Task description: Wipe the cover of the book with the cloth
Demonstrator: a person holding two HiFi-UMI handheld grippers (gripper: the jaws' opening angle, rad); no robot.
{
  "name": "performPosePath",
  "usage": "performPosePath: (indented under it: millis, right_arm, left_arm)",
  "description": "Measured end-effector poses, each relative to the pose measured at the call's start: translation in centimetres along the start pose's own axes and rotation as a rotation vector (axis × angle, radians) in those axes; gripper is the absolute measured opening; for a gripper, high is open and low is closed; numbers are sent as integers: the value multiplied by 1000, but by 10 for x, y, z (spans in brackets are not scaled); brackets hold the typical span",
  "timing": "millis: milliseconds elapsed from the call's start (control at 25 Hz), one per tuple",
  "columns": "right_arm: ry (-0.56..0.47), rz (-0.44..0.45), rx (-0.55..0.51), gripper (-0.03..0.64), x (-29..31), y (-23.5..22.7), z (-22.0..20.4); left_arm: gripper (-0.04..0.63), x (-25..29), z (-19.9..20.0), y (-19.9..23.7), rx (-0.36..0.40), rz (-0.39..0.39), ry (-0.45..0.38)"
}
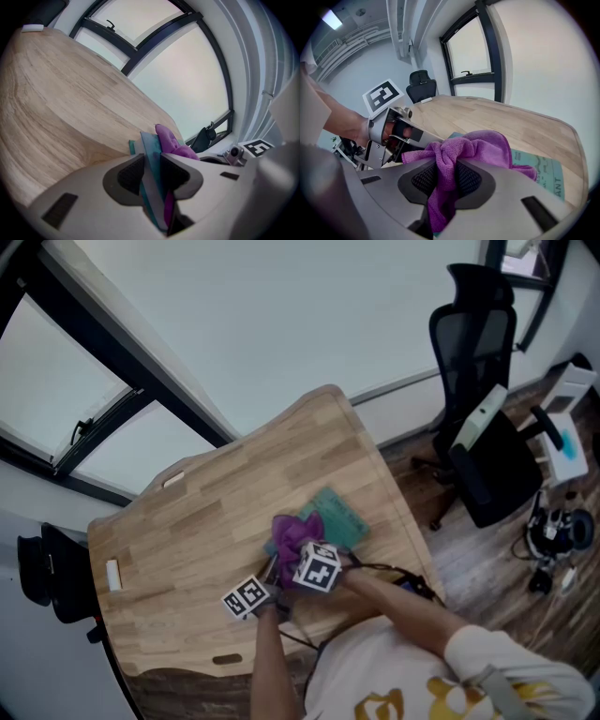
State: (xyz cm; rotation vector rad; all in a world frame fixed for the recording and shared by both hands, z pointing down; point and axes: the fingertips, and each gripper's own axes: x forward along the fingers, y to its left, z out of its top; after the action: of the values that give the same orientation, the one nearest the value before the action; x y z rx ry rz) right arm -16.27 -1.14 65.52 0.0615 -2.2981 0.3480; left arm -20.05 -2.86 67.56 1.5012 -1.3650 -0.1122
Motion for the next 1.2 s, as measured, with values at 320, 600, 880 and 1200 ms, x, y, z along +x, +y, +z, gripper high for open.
performPosePath:
  millis: [320,600,880,1200]
  right_arm:
    - [-10,20,18,75,1,6,0]
    - [-29,-19,-4,75,0,5,-1]
    - [-31,-15,-15,75,-3,3,-3]
    - [-35,-26,22,75,-9,-11,-6]
  left_arm:
    - [107,0,1,-1,-1,-3,-2]
    - [107,-1,1,0,3,-4,-3]
    - [107,-1,0,-1,15,3,-9]
    - [107,-1,0,-1,15,3,-11]
